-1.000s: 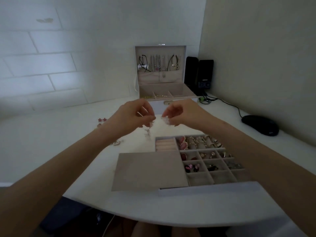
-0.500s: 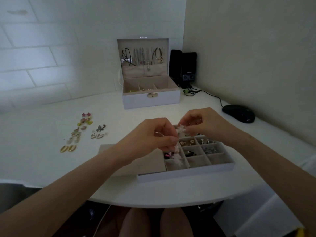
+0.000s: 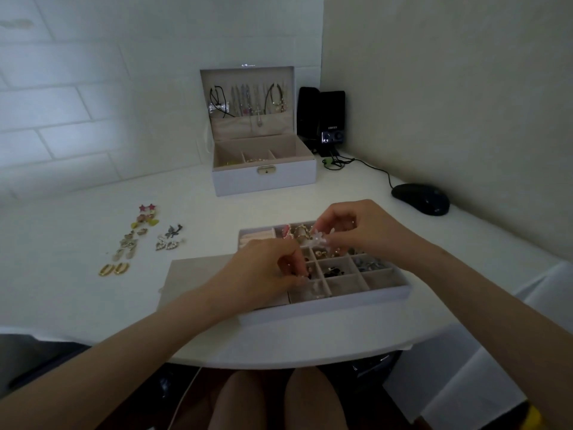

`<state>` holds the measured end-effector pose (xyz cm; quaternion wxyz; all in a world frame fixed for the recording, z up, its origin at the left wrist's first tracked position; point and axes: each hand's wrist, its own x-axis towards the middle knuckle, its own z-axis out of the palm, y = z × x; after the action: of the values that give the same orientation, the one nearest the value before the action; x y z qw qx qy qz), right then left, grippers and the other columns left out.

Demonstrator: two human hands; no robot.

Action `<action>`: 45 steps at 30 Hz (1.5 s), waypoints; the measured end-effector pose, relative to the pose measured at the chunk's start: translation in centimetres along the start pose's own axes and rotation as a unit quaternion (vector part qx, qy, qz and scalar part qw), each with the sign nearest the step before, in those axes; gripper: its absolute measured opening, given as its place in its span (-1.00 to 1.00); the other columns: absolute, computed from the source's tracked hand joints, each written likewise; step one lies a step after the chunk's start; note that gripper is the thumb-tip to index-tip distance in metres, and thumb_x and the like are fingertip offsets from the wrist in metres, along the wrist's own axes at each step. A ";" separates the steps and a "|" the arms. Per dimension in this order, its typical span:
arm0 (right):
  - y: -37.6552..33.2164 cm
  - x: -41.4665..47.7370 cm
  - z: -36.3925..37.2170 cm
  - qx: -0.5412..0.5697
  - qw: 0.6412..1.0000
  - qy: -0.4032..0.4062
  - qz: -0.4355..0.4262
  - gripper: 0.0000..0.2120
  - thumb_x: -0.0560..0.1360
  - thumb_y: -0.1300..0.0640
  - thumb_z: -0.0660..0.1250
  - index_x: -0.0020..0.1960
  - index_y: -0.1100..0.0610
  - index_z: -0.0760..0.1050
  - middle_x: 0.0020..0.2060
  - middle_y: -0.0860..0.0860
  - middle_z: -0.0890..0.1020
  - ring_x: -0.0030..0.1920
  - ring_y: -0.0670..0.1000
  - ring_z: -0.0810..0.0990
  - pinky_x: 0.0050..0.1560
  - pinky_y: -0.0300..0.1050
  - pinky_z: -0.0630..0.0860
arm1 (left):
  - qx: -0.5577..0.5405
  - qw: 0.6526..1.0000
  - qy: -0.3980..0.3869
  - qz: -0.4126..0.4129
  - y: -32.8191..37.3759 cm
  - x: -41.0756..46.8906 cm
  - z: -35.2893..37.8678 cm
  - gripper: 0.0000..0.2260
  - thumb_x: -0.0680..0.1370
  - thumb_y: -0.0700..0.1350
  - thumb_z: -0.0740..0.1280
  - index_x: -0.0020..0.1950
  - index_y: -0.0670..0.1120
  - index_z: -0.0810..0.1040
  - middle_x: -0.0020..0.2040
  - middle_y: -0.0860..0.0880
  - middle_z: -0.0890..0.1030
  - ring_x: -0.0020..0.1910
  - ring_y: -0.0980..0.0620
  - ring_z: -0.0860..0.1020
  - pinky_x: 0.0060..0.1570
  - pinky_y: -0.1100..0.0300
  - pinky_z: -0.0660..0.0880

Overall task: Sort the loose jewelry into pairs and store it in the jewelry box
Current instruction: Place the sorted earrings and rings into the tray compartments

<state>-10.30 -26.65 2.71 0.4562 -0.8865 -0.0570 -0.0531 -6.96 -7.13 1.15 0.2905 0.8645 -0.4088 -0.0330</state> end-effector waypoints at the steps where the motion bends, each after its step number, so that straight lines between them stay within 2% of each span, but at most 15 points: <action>1: -0.1 -0.1 0.0 0.003 1.000 -0.004 -0.001 -0.85 0.41 0.34 0.41 -0.10 0.12 0.60 -0.24 0.00 0.65 -0.40 -0.21 0.56 -0.32 -0.39 0.46 | 0.021 1.000 -0.008 0.006 -0.2 -0.2 -0.2 -0.91 0.41 -0.10 0.46 -0.21 0.01 0.57 -0.25 0.20 0.51 -0.25 0.29 0.48 -0.25 0.49 0.37; 5: -0.5 -0.2 0.3 0.000 1.000 -0.016 -0.004 -0.85 0.41 0.30 0.43 -0.14 0.06 0.59 -0.28 -0.08 0.62 -0.44 -0.22 0.54 -0.36 -0.38 0.46 | 0.080 0.996 -0.015 0.036 -0.7 -0.6 -1.0 -0.97 0.45 -0.10 0.42 -0.13 -0.01 0.63 -0.13 0.12 0.52 -0.16 0.22 0.46 -0.13 0.39 0.38; 8: -0.7 -0.1 0.5 -0.005 1.000 -0.015 -0.008 -0.82 0.40 0.31 0.42 -0.16 0.03 0.58 -0.37 -0.16 0.61 -0.45 -0.27 0.52 -0.40 -0.46 0.39 | 0.080 0.995 -0.004 0.064 -0.9 -0.8 -1.1 -0.79 0.49 -0.27 0.30 -0.03 0.01 0.63 -0.12 0.15 0.48 -0.13 0.22 0.40 -0.12 0.44 0.30; 11: -0.6 0.1 0.7 -0.011 1.000 -0.012 -0.012 -0.79 0.40 0.30 0.43 -0.19 -0.02 0.58 -0.36 -0.18 0.61 -0.41 -0.27 0.52 -0.36 -0.43 0.42 | 0.124 0.983 -0.057 0.125 -1.4 -1.0 -0.6 -0.67 0.46 -0.24 0.17 0.07 0.04 0.62 -0.05 0.06 0.49 -0.07 0.12 0.34 -0.07 0.39 0.25; 13: -0.5 0.2 0.7 -0.004 1.000 -0.013 -0.011 -0.79 0.40 0.30 0.43 -0.18 -0.02 0.58 -0.29 -0.11 0.63 -0.39 -0.26 0.53 -0.32 -0.38 0.47 | 0.148 0.977 -0.064 0.139 -1.7 -1.1 -0.4 -0.66 0.43 -0.21 0.14 0.04 0.02 0.63 -0.04 0.02 0.50 -0.08 0.07 0.35 -0.10 0.40 0.23; 16: -0.4 0.2 0.8 -0.002 1.000 -0.018 -0.011 -0.82 0.40 0.30 0.43 -0.16 0.01 0.59 -0.25 -0.07 0.63 -0.38 -0.26 0.52 -0.31 -0.38 0.47 | 0.124 0.982 -0.029 0.143 -1.6 -1.0 -0.6 -0.69 0.38 -0.27 0.16 -0.07 0.01 0.61 -0.09 0.09 0.43 -0.10 0.13 0.30 -0.12 0.43 0.23; 19: -0.4 0.3 0.9 -0.002 1.000 -0.020 -0.010 -0.81 0.40 0.31 0.42 -0.15 0.02 0.59 -0.24 -0.05 0.63 -0.35 -0.26 0.54 -0.29 -0.37 0.48 | 0.099 0.982 -0.027 0.156 -1.4 -0.9 -0.8 -0.66 0.36 -0.32 0.16 -0.05 0.00 0.60 -0.05 0.06 0.47 -0.08 0.15 0.30 -0.04 0.38 0.25; 23: -0.3 0.2 0.9 0.002 1.000 -0.022 -0.014 -0.78 0.39 0.33 0.43 -0.17 0.00 0.59 -0.24 -0.05 0.64 -0.34 -0.26 0.55 -0.29 -0.38 0.49 | 0.131 0.971 -0.053 0.195 -1.6 -1.0 -0.5 -0.67 0.40 -0.18 0.11 -0.07 0.06 0.63 -0.08 0.04 0.52 -0.07 0.20 0.30 -0.06 0.39 0.21; 27: -0.3 0.1 0.8 0.010 0.999 -0.041 -0.026 -0.75 0.36 0.37 0.43 -0.13 0.03 0.61 -0.21 -0.01 0.66 -0.22 -0.15 0.62 -0.10 -0.26 0.58 | 0.106 0.977 -0.035 0.183 -1.7 -1.0 -0.8 -0.65 0.38 -0.17 0.08 -0.10 0.05 0.64 -0.10 0.07 0.53 -0.09 0.16 0.34 -0.06 0.22 0.32; 29: -0.3 -0.1 0.6 0.018 0.998 -0.060 -0.030 -0.74 0.36 0.41 0.42 -0.12 0.06 0.62 -0.22 -0.04 0.66 -0.21 -0.16 0.62 -0.08 -0.29 0.57 | 0.108 0.977 -0.034 0.181 -1.7 -1.1 -1.0 -0.63 0.37 -0.20 0.08 -0.08 0.06 0.63 -0.09 0.10 0.57 -0.11 0.18 0.33 -0.08 0.11 0.38; 32: -0.4 -0.3 0.2 0.021 0.996 -0.086 -0.029 -0.75 0.38 0.40 0.40 -0.12 0.07 0.63 -0.22 -0.04 0.67 -0.19 -0.11 0.64 -0.08 -0.25 0.58 | 0.137 0.970 -0.071 0.188 -1.9 -1.4 -1.1 -0.64 0.40 -0.24 0.15 0.00 0.08 0.63 -0.06 0.17 0.60 -0.12 0.19 0.31 -0.09 -0.02 0.42; 36: -0.3 -0.6 0.0 0.036 0.994 -0.107 -0.015 -0.80 0.39 0.38 0.41 -0.15 0.09 0.64 -0.20 0.04 0.69 -0.19 -0.02 0.66 -0.04 -0.16 0.61 | 0.086 0.983 -0.053 0.154 -2.0 -1.4 -1.3 -0.64 0.41 -0.21 0.13 0.00 0.10 0.63 -0.13 0.16 0.57 -0.14 0.26 0.34 -0.02 0.08 0.39; 39: -0.1 -0.8 0.0 0.046 0.994 -0.097 -0.007 -0.81 0.38 0.36 0.42 -0.17 0.08 0.63 -0.20 0.06 0.68 -0.17 0.03 0.65 -0.02 -0.07 0.60 | 0.080 0.984 -0.053 0.148 -1.9 -1.4 -1.3 -0.67 0.41 -0.21 0.17 -0.04 0.09 0.64 -0.23 0.17 0.48 -0.16 0.34 0.32 -0.05 0.21 0.33; 42: -0.1 -0.9 0.2 0.053 0.994 -0.092 -0.003 -0.84 0.37 0.35 0.44 -0.18 0.09 0.62 -0.22 0.04 0.68 -0.19 0.02 0.65 -0.01 0.00 0.59 | 0.092 0.978 -0.070 0.176 -1.8 -1.4 -1.1 -0.66 0.40 -0.24 0.20 0.01 0.09 0.64 -0.15 0.22 0.56 -0.12 0.42 0.30 -0.03 0.18 0.36; 45: -0.1 -1.0 0.4 0.057 0.995 -0.084 -0.002 -0.84 0.37 0.34 0.44 -0.19 0.09 0.62 -0.22 0.04 0.68 -0.18 0.04 0.65 0.00 0.02 0.60 | 0.095 0.975 -0.093 0.176 -2.0 -1.4 -1.1 -0.70 0.45 -0.15 0.18 0.03 0.08 0.62 0.00 0.20 0.61 -0.07 0.36 0.32 0.01 0.16 0.36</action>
<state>-11.24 -26.37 2.40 0.4998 -0.8600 -0.1001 0.0238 -6.16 -4.63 0.72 0.1695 0.7956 -0.5812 -0.0224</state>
